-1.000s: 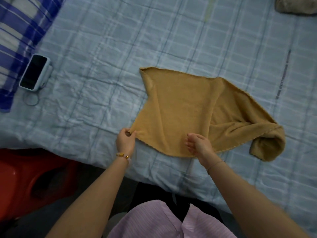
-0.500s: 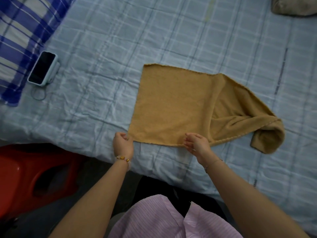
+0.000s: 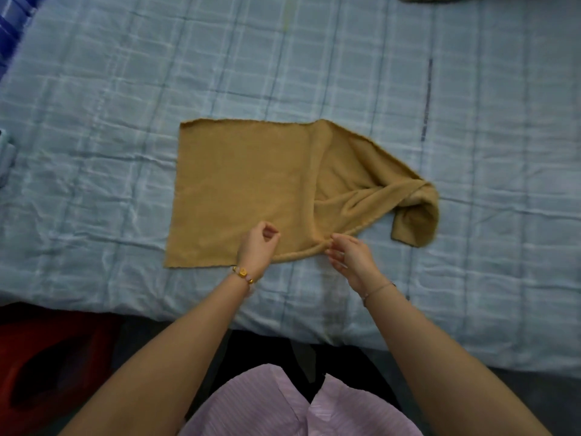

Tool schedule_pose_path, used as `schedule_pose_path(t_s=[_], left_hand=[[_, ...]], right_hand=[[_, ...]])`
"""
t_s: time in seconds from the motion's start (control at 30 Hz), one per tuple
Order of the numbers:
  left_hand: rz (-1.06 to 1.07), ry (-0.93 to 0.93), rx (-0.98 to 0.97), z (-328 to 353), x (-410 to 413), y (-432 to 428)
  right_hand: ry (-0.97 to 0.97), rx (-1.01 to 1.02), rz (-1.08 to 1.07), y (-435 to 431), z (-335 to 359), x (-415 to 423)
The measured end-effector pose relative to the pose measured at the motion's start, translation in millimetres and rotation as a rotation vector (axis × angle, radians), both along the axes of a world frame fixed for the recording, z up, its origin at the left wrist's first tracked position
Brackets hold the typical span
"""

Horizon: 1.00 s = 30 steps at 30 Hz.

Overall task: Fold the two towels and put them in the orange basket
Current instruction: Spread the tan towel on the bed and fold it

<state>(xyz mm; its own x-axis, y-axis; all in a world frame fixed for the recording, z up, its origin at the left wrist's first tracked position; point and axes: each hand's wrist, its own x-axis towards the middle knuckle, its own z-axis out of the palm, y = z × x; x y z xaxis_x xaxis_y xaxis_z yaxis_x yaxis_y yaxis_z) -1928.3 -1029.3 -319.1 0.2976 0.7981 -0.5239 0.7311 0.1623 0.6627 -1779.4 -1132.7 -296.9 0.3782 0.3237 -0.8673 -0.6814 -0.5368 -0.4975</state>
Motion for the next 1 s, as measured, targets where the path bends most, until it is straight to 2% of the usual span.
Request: schedule_pose_path(t_s=[0.23,0.37,0.53,0.67,0.83,0.9,1.0], left_hand=[[-0.121,-0.006,-0.006,2,83,-32],[-0.235,0.078,0.058,6,122,-44],[-0.367,0.129,0.126,13,172,-46],[-0.425,0.13,0.199,14,209,-41],[-0.51,0.149,0.25,0,236,-36],[-0.537,0.182,0.259,-7,240,-37],[-0.627,0.304,0.294,-11,242,-40]], right_hand=[[-0.128,-0.03,-0.076,-46,-5,93],[-0.293,-0.06,-0.15,-61,-14,146],[-0.473,-0.127,-0.125,-66,-22,197],[-0.477,-0.131,-0.073,-58,-28,228],[-0.431,-0.131,0.108,-49,-48,253],[-0.41,-0.138,0.183,-49,-53,255],[-0.379,-0.122,0.183,-48,-59,254]])
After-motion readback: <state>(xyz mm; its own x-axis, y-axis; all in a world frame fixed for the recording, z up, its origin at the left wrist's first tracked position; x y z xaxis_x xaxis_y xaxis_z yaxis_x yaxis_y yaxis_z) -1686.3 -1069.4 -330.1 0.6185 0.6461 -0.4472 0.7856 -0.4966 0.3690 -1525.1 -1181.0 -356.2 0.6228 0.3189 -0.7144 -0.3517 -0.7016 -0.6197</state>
